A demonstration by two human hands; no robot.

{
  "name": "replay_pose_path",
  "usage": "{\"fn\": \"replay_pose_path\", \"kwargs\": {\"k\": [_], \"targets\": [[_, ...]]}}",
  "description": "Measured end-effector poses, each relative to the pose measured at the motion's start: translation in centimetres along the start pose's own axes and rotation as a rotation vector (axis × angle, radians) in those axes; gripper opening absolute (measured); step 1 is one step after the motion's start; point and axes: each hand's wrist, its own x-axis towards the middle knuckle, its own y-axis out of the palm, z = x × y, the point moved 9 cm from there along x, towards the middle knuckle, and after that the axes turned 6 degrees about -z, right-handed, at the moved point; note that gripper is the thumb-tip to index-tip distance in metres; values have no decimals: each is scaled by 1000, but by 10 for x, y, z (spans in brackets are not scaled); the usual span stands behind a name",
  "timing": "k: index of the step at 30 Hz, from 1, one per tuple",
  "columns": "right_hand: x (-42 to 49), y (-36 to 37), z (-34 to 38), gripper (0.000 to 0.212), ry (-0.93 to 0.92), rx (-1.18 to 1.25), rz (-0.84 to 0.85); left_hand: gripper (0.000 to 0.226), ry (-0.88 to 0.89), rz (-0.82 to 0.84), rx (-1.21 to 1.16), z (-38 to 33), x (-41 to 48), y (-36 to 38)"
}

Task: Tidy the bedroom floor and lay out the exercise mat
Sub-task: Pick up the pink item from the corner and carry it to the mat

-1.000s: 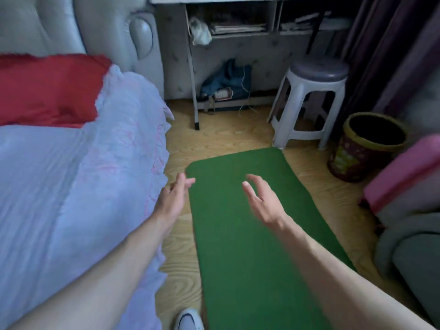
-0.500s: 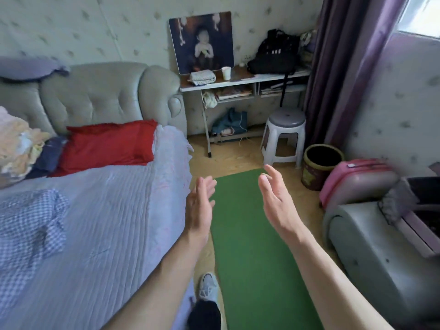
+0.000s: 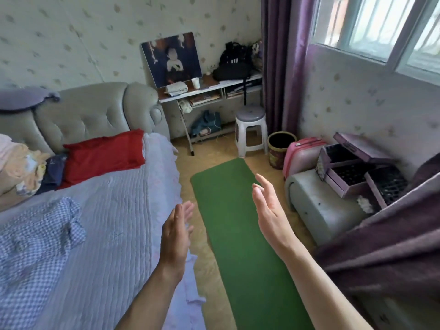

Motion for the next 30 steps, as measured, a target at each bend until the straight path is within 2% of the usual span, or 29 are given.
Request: {"fn": "replay_pose_path", "kwargs": {"k": [4, 8, 11, 16, 20, 23, 25, 28, 30], "targets": [[-38, -29, 25, 50, -12, 51, -57, 45, 41, 36, 58, -25, -31, 12], [-75, -65, 39, 55, -5, 33, -161, 43, 64, 154, 65, -41, -58, 57], [-103, -95, 48, 64, -15, 20, -222, 40, 95, 270, 30, -48, -81, 93], [-153, -144, 52, 57, 34, -89, -347, 33, 64, 539, -98, -41, -122, 146], [-204, -182, 57, 57, 85, -160, -533, 38, 9, 744, -173, -20, -150, 178], [-248, -201, 66, 54, 116, -159, -660, 26, -32, 871, -169, -8, -181, 199], [-280, -212, 71, 46, 131, -151, -753, 25, -28, 947, -150, -8, -207, 205], [-328, -229, 80, 46, 119, -134, -908, 36, -9, 1054, -106, -11, -246, 208], [-359, -244, 83, 47, 105, -115, -1001, 30, 5, 1134, -74, -9, -277, 214]]}}
